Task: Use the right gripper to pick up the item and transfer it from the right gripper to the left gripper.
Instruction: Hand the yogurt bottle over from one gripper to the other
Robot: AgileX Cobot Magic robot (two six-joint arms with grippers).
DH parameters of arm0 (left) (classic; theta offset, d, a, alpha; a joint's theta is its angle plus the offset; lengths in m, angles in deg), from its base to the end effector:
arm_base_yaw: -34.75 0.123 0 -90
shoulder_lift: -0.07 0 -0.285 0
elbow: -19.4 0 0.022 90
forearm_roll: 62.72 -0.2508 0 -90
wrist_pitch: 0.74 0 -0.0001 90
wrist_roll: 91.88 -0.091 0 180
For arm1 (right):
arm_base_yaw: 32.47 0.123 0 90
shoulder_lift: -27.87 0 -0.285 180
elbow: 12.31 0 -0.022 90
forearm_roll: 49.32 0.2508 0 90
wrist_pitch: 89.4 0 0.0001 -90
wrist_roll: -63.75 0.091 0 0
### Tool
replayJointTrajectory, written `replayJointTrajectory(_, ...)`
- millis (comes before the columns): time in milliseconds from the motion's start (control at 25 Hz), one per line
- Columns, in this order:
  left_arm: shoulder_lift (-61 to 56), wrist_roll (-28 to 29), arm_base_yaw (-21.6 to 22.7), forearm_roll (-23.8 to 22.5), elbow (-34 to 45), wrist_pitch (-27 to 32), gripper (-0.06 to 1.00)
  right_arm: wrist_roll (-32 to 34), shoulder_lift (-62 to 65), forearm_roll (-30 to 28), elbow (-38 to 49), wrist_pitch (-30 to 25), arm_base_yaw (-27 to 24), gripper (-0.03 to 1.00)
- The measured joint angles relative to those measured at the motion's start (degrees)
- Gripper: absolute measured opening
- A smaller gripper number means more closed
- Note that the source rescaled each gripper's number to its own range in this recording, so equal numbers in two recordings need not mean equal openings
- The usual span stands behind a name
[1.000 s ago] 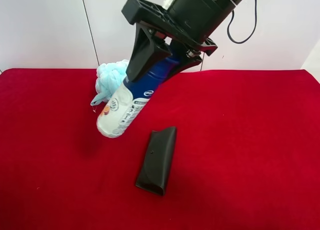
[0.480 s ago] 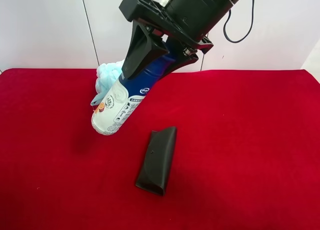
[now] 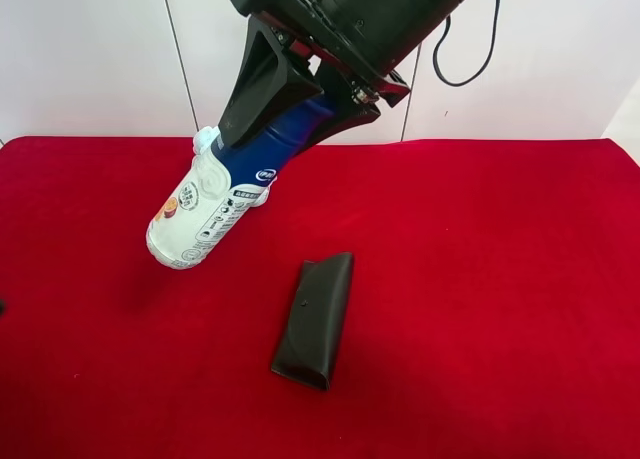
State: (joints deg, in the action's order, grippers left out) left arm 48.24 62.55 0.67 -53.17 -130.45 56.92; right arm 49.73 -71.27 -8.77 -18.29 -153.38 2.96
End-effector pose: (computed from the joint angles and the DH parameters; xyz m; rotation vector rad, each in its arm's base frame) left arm 0.0873 -0.0745 0.3432 1.1477 2.0791 -0.2811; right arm 0.2407 0.2365 0.3483 -0.8919 2.5466 1.0636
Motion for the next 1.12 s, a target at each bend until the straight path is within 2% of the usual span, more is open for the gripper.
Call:
replayJointTrajectory(120,5.1,-0.7,-4.1,-2.3,-1.9,-1.5,1.0,-1.0,0.0,0.8,0.0,0.0,0.0,0.01)
replayJointTrajectory(280,11.5,-0.9,-7.2,-4.3,-4.1,-4.5,1.0,-1.3,0.0,1.3,0.0,-0.1,0.0,0.01)
replayJointTrajectory(520,18.0,-2.1,-7.7,-4.3,-6.3,-9.8,1.0,-1.8,0.0,1.4,0.0,-0.2,0.0,0.01)
replayJointTrajectory(800,21.2,-5.7,-7.8,-0.4,-6.3,-12.7,1.0,-4.0,0.0,4.0,0.0,0.3,0.0,0.01)
replayJointTrajectory(1120,23.6,-6.8,-7.8,0.1,-6.6,-14.3,1.0,-6.0,0.0,7.3,0.0,1.9,0.0,0.01)
